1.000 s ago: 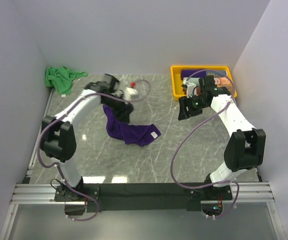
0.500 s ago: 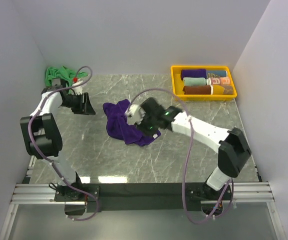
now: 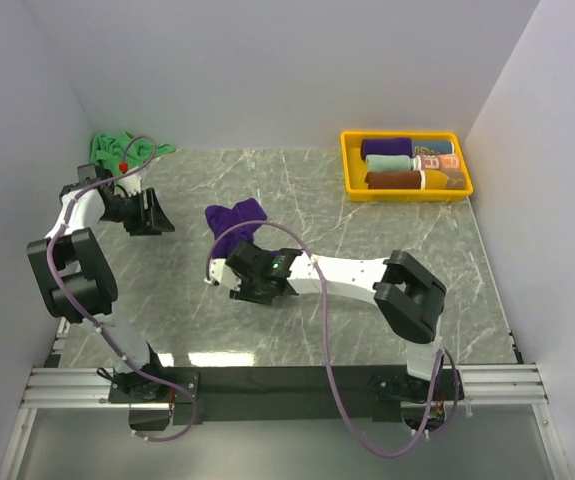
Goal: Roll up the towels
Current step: Flatten the towel
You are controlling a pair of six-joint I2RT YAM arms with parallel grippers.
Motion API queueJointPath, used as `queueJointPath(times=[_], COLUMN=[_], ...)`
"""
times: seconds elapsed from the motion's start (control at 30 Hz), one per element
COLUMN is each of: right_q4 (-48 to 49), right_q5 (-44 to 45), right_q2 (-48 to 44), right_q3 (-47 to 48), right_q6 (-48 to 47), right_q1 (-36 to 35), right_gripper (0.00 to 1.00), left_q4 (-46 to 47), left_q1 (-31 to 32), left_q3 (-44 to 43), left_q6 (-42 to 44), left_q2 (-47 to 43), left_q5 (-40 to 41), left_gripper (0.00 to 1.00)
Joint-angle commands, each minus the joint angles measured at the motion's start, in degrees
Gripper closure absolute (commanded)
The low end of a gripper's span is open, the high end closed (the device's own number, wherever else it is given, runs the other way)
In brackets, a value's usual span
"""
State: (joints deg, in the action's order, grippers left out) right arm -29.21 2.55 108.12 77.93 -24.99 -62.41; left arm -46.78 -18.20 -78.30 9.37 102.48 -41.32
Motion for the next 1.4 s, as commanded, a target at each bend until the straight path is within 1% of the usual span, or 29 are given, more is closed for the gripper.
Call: queueJointPath(times=[0.0,0.23,0.4,0.47,0.53,0.57,0.6,0.73,0.83,0.87,0.97,1.0,1.03,1.17,1.2,1.27,1.3,1.37], right_q4=[4.25,6.80,6.62,7.59,8.46,8.82,9.17,8.30,5.67,4.70,1.79,1.27,-0.22,-2.69,-3.21,-4.97,-5.33,-7.17], right_q5=[3.69,7.99,7.91,8.52,9.40,10.19,10.81,11.34,8.10,6.78,1.68,-1.29,-2.36,-10.88,-11.94,-14.93,-15.90,-18.79], right_q2=[1.92,5.61,7.63,7.99,8.25,8.25,7.73,4.13,-0.79,-2.89,-6.58,-7.38,-8.00,-10.64,-10.82,-10.99,-11.17,-11.61], right_q3=[3.54,4.42,5.48,5.30,5.39,5.30,5.21,3.90,3.98,4.24,5.04,5.39,5.65,6.27,6.36,6.27,6.01,5.48], right_q6=[-1.02,-3.22,-3.66,-3.66,-3.40,-3.40,-3.05,-2.08,0.20,1.60,4.32,4.95,5.48,8.64,9.08,10.22,10.75,12.33], right_q1=[0.01,-1.57,-2.10,-2.19,-2.27,-2.28,-2.10,-0.52,2.72,5.00,8.61,10.97,12.30,18.19,20.12,21.97,22.94,26.02], right_gripper=[0.55,0.49,0.49,0.51,0.67,0.79,1.00,1.00,1.00,1.00,1.00,1.00,1.00,1.00,1.00,1.00,1.00,1.00], left_q4=[-1.11,-2.34,-3.57,-3.75,-3.93,-3.84,-3.67,-2.18,-1.12,-0.16,2.12,2.57,3.01,4.86,6.25,8.02,9.77,11.53], left_q1=[-0.44,-1.93,-3.68,-3.95,-4.48,-4.48,-4.39,-4.48,-4.39,-4.39,-3.69,-2.82,-2.11,2.28,4.81,7.55,10.08,12.47], left_q3=[0.61,0.70,-0.10,-0.27,-0.27,-0.18,0.16,0.96,1.40,1.66,1.93,1.93,1.93,2.01,2.27,3.15,3.33,4.29], left_q6=[1.18,2.59,3.11,3.38,3.99,4.17,4.60,5.22,4.96,4.61,3.47,3.29,2.86,0.93,0.40,-1.36,-1.98,-3.99], left_q2=[-3.42,-3.95,-3.42,-3.34,-3.69,-3.95,-4.47,-5.27,-4.92,-4.66,-4.48,-4.30,-4.04,-3.60,-3.60,-3.51,-3.16,-2.64], left_q5=[-1.92,-2.27,-3.24,-3.24,-3.41,-3.24,-3.15,-3.06,-3.41,-3.85,-3.86,-3.68,-3.42,-2.80,-2.54,-1.66,-1.40,-1.39], left_gripper=[0.41,0.40,0.39,0.39,0.40,0.40,0.40,0.40,0.39,0.39,0.40,0.41,0.41,0.48,0.50,0.56,0.59,0.64])
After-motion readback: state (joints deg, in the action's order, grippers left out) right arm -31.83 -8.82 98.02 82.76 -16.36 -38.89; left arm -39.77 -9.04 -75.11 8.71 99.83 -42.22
